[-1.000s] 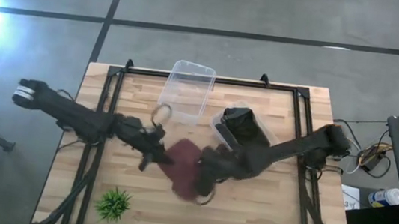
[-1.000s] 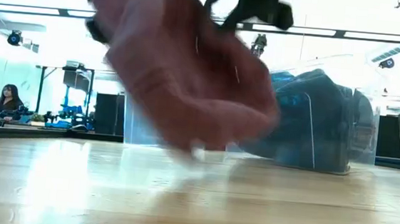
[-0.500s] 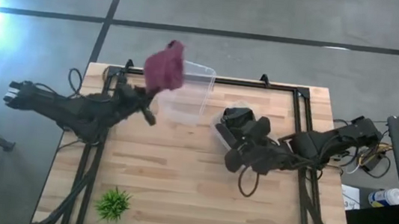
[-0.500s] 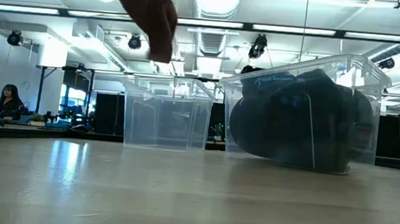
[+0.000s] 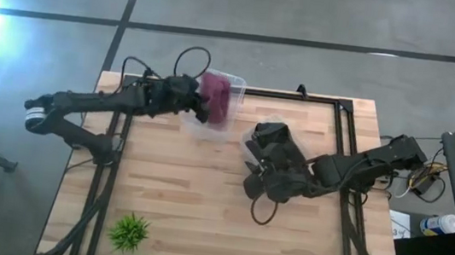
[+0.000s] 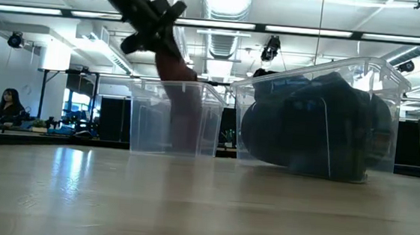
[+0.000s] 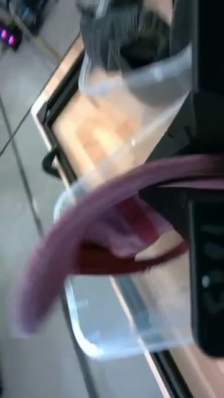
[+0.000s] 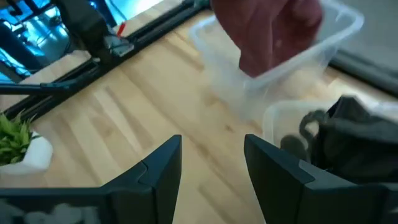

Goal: Pick & Place hat
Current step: Put the red cap into the left transparent bin, then adjust the transparent bins

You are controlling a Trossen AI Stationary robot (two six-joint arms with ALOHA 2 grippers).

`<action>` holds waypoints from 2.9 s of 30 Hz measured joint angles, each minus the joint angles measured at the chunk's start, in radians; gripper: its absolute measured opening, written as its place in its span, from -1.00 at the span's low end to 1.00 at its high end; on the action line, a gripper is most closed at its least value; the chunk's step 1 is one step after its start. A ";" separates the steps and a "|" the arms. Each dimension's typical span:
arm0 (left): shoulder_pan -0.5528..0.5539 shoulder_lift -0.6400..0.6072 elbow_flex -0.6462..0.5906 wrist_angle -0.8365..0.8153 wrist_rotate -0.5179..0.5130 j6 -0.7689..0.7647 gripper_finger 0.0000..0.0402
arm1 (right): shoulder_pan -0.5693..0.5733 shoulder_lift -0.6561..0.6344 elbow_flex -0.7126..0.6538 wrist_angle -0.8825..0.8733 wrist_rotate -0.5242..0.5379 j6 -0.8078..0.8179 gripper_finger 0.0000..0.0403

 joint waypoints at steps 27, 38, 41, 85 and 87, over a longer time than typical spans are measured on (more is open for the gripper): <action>-0.510 -0.246 -0.081 -0.412 -0.029 -0.276 -0.07 | 0.069 0.021 -0.363 -0.367 -0.495 0.609 -0.15; -0.542 -0.253 -0.175 -0.413 -0.062 -0.411 -0.07 | -0.210 0.032 -0.345 0.022 -0.384 0.145 -0.15; -0.542 -0.253 -0.171 -0.413 -0.098 -0.396 -0.07 | -0.285 0.044 -0.324 0.043 -0.349 0.051 -0.15; 0.390 -0.173 -0.376 -0.101 -0.006 -0.050 -0.07 | -0.660 -0.194 -0.490 -0.197 -0.308 0.312 -0.15; 0.384 -0.123 -0.376 -0.094 0.062 -0.062 -0.07 | -0.667 -0.188 -0.498 -0.148 -0.340 0.276 -0.15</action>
